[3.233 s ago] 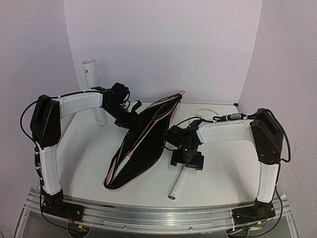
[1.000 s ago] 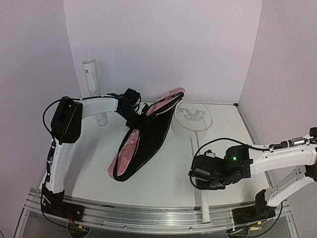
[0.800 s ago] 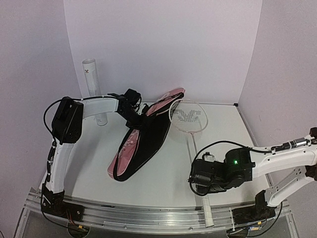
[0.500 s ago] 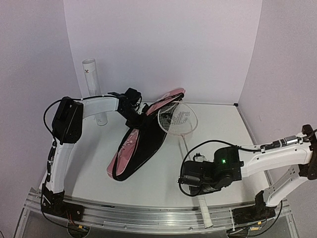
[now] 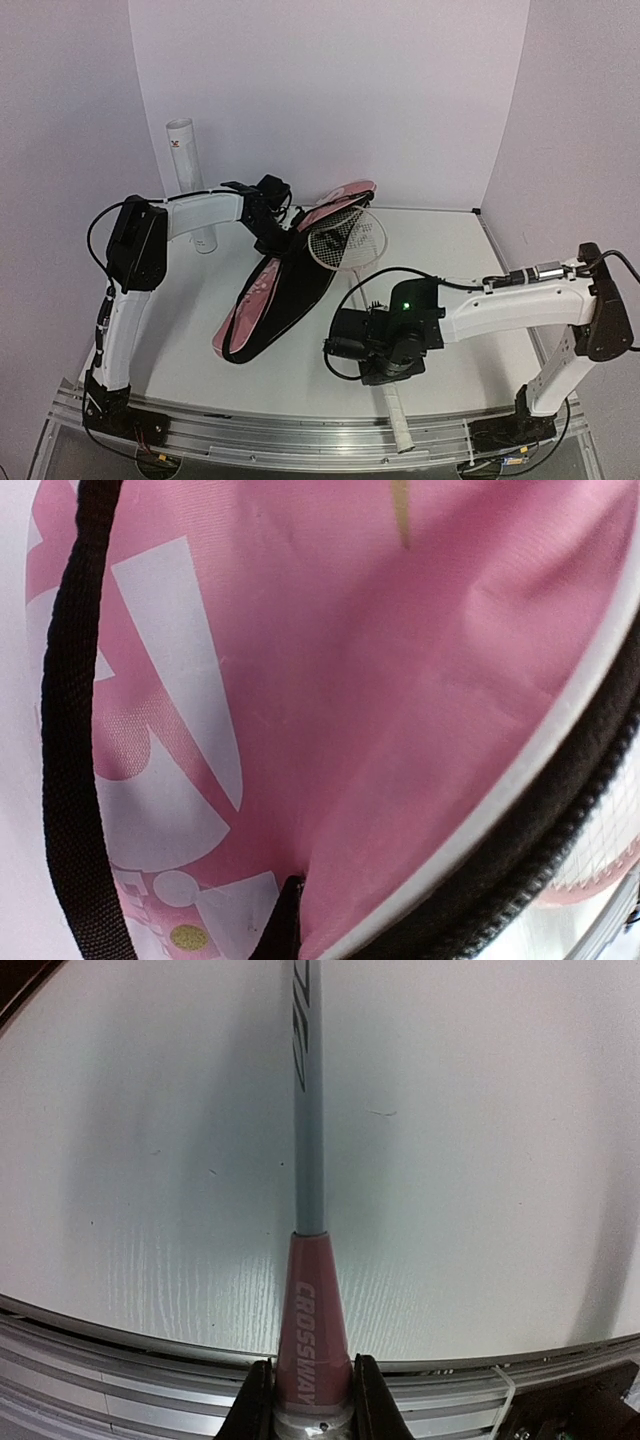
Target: Pack up the badminton gear
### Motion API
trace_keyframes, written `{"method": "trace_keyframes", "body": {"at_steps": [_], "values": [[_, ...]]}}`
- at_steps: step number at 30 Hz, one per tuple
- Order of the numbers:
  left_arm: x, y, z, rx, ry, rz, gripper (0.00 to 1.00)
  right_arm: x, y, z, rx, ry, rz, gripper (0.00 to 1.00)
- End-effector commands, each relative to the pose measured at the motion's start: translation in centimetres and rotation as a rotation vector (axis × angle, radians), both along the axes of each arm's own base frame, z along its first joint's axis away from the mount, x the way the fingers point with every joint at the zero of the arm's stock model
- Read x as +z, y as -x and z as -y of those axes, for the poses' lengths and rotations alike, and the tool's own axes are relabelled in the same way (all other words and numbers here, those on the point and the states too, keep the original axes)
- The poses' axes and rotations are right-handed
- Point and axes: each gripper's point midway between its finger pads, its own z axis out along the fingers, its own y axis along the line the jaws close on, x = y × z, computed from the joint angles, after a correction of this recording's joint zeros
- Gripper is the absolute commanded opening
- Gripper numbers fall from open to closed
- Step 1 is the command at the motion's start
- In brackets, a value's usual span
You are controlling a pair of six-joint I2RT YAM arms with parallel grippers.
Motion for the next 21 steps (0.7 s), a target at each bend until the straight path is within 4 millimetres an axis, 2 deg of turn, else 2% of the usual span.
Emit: {"method": "trace_keyframes", "body": {"at_steps": [1, 6, 10, 13, 17, 21], "values": [[7.4, -0.5, 1.5, -0.082, 0.025, 0.197, 0.00, 1.5, -2.5, -1.7, 0.026, 0.008, -0.007, 0.00], [8.3, 2.0, 2.8, -0.170, 0.067, 0.153, 0.00, 2.8, -5.4, -4.5, -0.010, -0.056, -0.003, 0.00], [9.1, 5.7, 5.7, -0.300, 0.209, 0.050, 0.00, 3.4, -8.2, -7.5, -0.068, -0.125, 0.006, 0.00], [9.6, 8.0, 7.0, -0.365, 0.319, -0.047, 0.00, 3.4, -10.4, -10.3, -0.109, -0.202, 0.014, 0.00], [9.5, 10.6, 7.5, -0.421, 0.423, -0.171, 0.00, 3.6, -13.3, -11.0, -0.225, -0.309, 0.062, 0.00], [7.8, 12.7, 7.4, -0.449, 0.477, -0.281, 0.00, 5.1, -16.1, -11.4, -0.306, -0.401, 0.177, 0.00]]}}
